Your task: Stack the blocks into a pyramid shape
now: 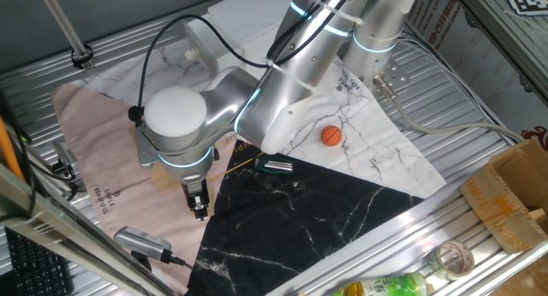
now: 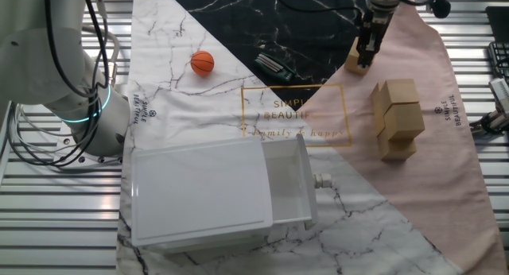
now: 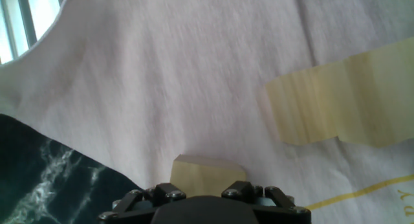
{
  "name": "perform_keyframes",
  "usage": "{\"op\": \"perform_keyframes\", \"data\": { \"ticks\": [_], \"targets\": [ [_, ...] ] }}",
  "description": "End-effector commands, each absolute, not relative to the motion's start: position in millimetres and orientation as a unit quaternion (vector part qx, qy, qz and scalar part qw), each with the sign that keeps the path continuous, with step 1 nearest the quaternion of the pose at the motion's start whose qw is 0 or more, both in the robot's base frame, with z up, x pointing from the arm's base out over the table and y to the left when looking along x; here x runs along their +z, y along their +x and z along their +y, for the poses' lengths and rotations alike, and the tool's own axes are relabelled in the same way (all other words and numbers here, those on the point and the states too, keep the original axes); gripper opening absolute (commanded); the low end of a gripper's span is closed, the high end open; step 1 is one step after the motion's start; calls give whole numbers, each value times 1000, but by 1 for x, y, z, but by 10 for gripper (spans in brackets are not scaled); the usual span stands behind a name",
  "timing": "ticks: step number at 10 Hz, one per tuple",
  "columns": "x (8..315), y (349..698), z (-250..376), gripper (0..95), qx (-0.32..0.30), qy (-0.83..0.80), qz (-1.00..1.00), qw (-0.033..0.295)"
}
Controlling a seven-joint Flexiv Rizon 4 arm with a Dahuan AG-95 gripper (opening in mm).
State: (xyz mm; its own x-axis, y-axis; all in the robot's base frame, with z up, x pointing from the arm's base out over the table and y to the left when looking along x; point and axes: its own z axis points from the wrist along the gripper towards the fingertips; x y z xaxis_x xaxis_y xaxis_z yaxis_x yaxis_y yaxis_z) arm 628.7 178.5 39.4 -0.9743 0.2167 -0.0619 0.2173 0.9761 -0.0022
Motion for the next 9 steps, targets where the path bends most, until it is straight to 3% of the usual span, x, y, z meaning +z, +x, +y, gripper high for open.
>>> {"op": "perform_keyframes", "data": {
  "ticks": [1,9],
  "targets": [
    [46,627,181,0,-1,92,995,31],
    [89,620,202,0,5,48,998,33]
  ]
}}
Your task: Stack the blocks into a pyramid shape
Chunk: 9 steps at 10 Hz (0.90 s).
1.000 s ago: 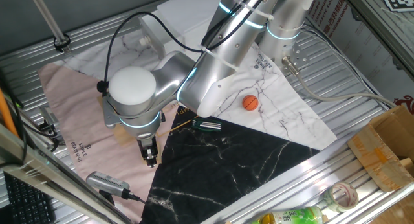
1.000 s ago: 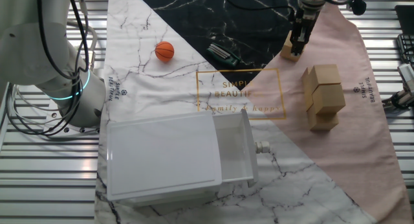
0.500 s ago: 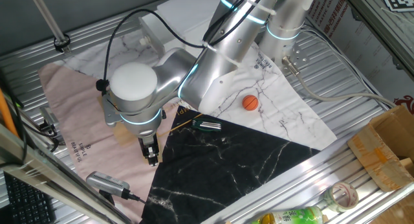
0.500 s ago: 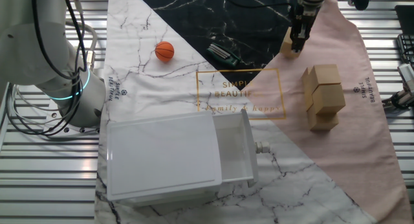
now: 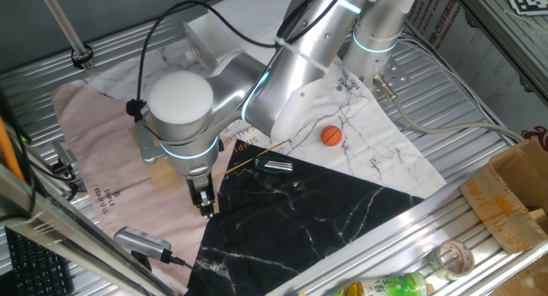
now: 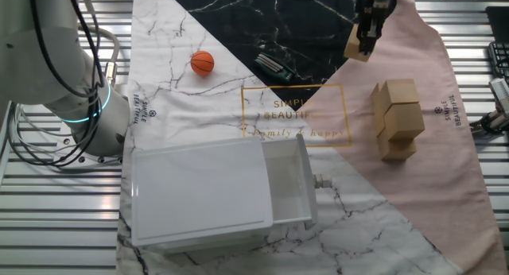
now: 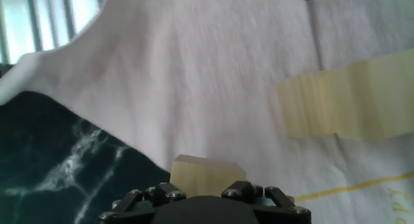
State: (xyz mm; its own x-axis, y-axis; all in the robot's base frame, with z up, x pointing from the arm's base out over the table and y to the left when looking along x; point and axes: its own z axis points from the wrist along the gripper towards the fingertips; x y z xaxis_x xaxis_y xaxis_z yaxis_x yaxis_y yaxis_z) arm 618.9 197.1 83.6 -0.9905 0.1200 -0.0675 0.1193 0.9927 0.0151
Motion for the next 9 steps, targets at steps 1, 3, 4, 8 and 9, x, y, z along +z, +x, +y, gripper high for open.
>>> {"op": "perform_keyframes", "data": {
  "ticks": [1,3,4,8,9],
  "targets": [
    [94,622,207,0,0,32,999,32],
    [101,626,214,0,5,14,999,30],
    [103,627,216,0,3,1,1000,31],
    [119,629,204,0,-2,-27,999,30],
    [130,630,197,0,1,-29,999,27]
  ]
}}
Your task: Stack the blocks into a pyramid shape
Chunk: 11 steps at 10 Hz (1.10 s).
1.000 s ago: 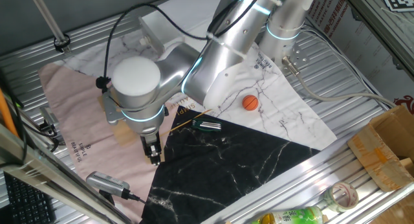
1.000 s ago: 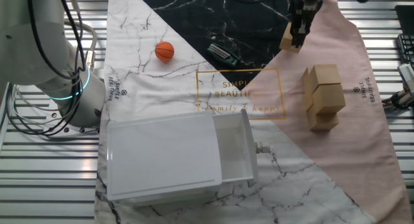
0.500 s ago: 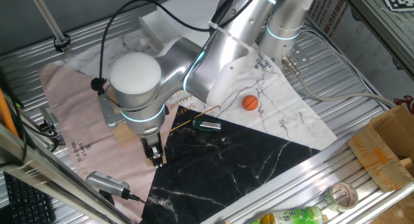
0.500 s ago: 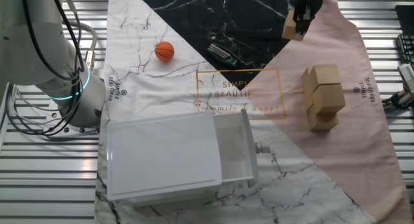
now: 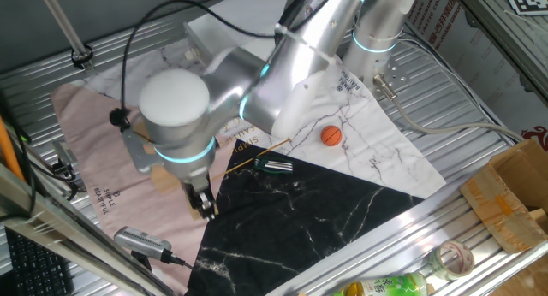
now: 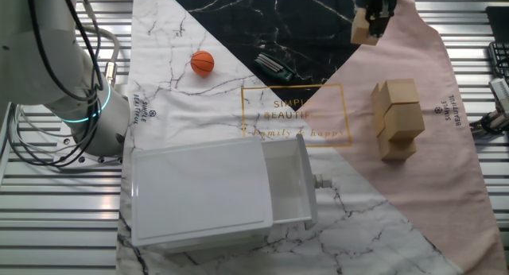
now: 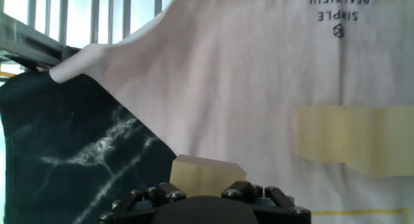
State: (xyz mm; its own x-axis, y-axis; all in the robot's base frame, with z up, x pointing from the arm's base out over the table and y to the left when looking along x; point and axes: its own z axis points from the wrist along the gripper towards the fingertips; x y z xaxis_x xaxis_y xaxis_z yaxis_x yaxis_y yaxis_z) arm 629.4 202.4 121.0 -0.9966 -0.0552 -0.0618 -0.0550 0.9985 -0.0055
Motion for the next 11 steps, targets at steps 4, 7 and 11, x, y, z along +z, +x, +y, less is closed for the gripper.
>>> {"op": "perform_keyframes", "data": {
  "ticks": [4,7,11],
  "targets": [
    [177,632,167,0,-1,-37,999,16],
    [194,639,139,0,0,-54,998,12],
    [196,649,121,0,-4,-82,997,11]
  ]
}}
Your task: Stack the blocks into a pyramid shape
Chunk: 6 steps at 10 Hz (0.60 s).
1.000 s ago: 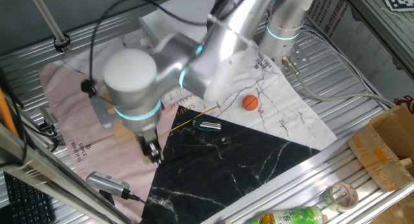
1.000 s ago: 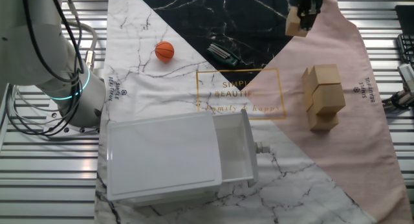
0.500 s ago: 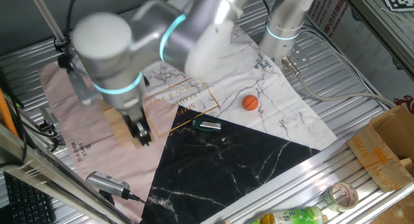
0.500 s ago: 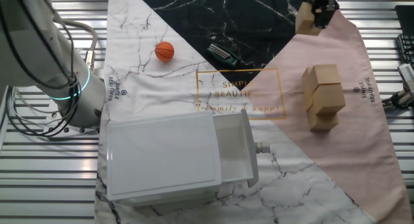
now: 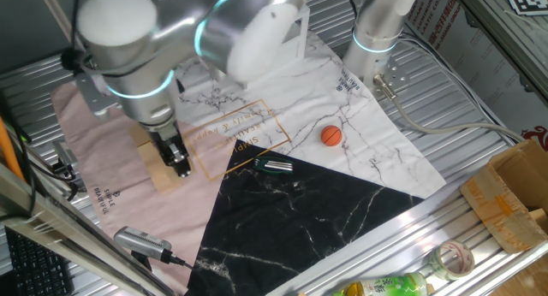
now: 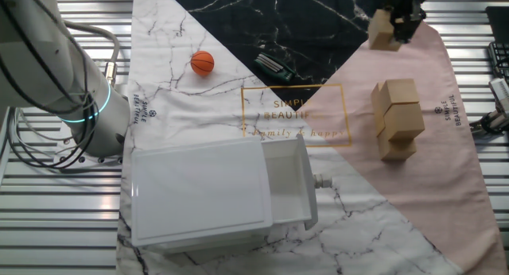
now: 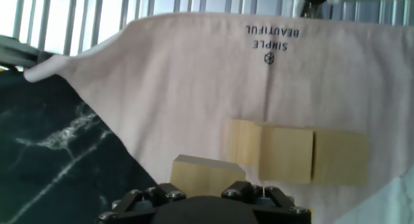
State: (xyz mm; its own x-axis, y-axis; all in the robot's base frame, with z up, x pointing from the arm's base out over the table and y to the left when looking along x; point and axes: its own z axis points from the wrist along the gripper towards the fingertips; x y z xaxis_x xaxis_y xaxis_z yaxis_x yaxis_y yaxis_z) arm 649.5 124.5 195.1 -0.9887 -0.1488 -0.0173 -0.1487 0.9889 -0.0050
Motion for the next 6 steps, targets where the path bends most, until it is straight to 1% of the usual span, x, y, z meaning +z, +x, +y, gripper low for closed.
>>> {"op": "perform_keyframes", "data": {
  "ticks": [1,3,6],
  "targets": [
    [198,651,116,0,-4,-86,996,11],
    [202,654,104,0,1,-91,996,8],
    [200,659,88,0,1,-101,995,9]
  ]
}}
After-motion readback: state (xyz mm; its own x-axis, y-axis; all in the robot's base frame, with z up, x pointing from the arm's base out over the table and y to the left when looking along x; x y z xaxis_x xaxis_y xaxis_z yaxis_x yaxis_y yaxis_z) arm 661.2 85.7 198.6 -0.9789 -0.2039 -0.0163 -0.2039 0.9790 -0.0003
